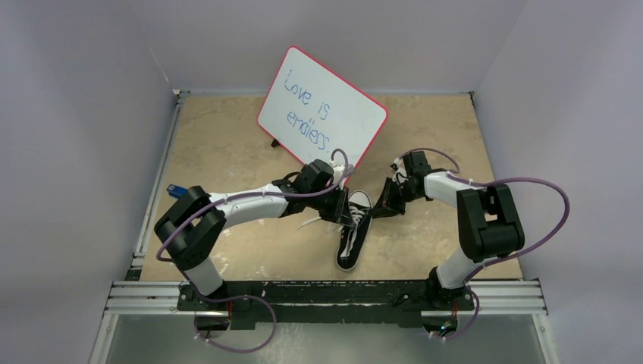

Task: Tie the shoes

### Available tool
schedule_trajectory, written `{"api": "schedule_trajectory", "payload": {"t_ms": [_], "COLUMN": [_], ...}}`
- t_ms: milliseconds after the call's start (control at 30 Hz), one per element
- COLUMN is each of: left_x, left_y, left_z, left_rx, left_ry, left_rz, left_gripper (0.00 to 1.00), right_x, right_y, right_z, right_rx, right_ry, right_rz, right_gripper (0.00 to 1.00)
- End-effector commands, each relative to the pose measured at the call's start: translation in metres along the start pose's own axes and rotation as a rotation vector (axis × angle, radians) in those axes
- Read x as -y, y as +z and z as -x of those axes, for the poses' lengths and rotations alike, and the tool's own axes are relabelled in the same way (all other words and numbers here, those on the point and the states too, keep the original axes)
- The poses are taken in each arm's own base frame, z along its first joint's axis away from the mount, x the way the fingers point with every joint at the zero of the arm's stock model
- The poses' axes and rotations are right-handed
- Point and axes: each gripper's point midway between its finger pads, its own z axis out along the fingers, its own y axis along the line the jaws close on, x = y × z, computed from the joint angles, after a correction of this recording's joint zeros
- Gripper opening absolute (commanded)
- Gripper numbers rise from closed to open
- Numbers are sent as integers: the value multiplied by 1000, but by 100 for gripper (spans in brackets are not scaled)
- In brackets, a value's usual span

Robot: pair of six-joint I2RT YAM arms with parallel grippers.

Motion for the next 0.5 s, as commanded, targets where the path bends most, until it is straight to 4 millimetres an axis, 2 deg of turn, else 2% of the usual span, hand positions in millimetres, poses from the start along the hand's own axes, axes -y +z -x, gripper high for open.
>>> {"api": "schedule_trajectory", "payload": {"t_ms": [0,167,200,333,467], "left_x": [32,23,22,32,37], "left_y": [-28,-33,-32,-31,-33], "left_z": [8,-4,-4,3,2], "left_rx": [44,11,5,26,16], "left_ry": [36,35,33,31,41], "left_rz": [-69,-32,-25,-65,-88], "left_gripper": [11,13,10,1,0], "right_x": [-11,-7,-7,-9,-15], "right_y": [7,5,7,7,7], "right_z": [53,72,70,76,88], "right_rx": [187,246,233,244,266], "right_ry": [-65,-109,-110,-106,-107], "right_rz": [-4,-62,-57,-55,-50], "right_gripper": [0,0,0,0,0]}}
